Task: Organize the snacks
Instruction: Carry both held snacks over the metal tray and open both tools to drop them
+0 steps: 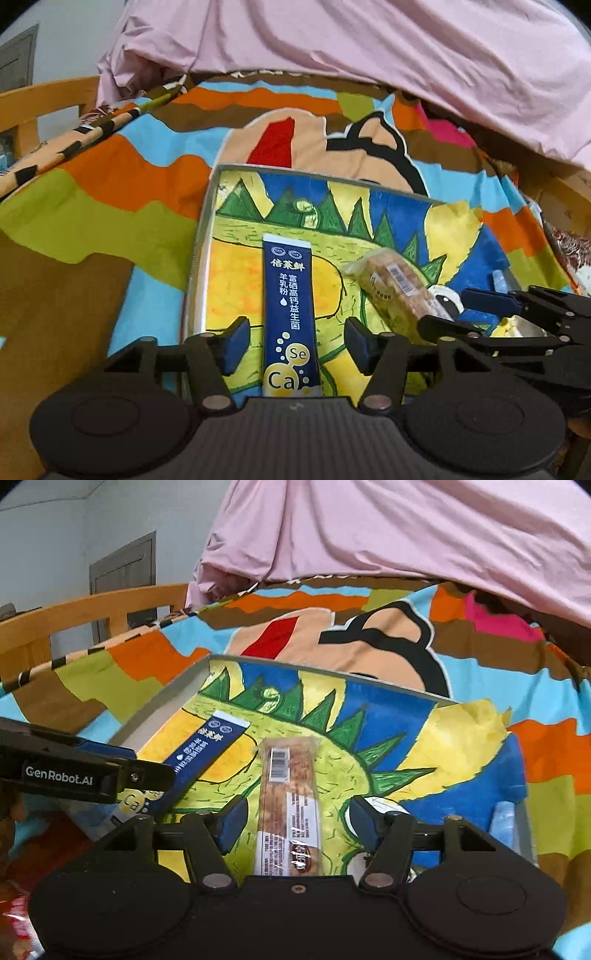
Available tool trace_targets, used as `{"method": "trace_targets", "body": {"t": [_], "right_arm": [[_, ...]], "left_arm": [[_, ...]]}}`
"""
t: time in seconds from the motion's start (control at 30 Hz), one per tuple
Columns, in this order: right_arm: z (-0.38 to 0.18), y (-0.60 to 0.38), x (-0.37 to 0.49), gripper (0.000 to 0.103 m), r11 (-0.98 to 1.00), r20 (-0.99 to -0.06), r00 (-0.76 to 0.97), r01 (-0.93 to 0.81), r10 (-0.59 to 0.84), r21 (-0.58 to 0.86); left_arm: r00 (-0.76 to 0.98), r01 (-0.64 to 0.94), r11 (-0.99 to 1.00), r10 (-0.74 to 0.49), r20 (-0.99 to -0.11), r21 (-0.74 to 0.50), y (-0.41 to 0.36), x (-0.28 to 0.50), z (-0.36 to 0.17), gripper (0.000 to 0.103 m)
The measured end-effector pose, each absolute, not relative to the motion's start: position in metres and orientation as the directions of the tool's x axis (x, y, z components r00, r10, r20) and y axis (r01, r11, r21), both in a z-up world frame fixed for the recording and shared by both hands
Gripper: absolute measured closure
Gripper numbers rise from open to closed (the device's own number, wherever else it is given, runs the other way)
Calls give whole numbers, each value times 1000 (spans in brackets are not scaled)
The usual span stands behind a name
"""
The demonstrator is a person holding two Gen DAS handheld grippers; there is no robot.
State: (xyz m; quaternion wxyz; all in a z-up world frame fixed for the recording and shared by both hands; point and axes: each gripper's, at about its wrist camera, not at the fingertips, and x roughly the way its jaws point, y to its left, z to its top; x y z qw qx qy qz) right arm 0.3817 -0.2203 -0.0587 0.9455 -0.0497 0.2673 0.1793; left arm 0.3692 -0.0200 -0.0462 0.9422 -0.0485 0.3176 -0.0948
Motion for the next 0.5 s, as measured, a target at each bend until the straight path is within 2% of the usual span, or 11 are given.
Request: {"method": "trace_targets", "body": {"t": [0.03, 0.17, 0.27, 0.43, 0.5], "right_arm": [[-52, -222, 375, 29, 930, -517, 796, -367, 315, 2], [-22, -228, 349, 23, 928, -491, 808, -372, 325, 1], [11, -227, 320, 19, 924, -453, 828, -381, 331, -21], [68, -227, 261, 4, 921, -376, 858, -388, 349, -29], [90, -226, 236, 3, 921, -350, 867, -388, 354, -29]], "left_arm": [[789, 139, 978, -205, -580, -158, -18, 363, -42, 37], [831, 112, 978, -190, -523, -177, -11, 330, -23, 25], [856, 101, 977, -181, -484, -186, -6, 302, -3, 21], [898, 91, 976, -166, -407, -198, 5, 249, 42, 8], [919, 87, 978, -153, -363, -192, 9, 222, 62, 5]]}}
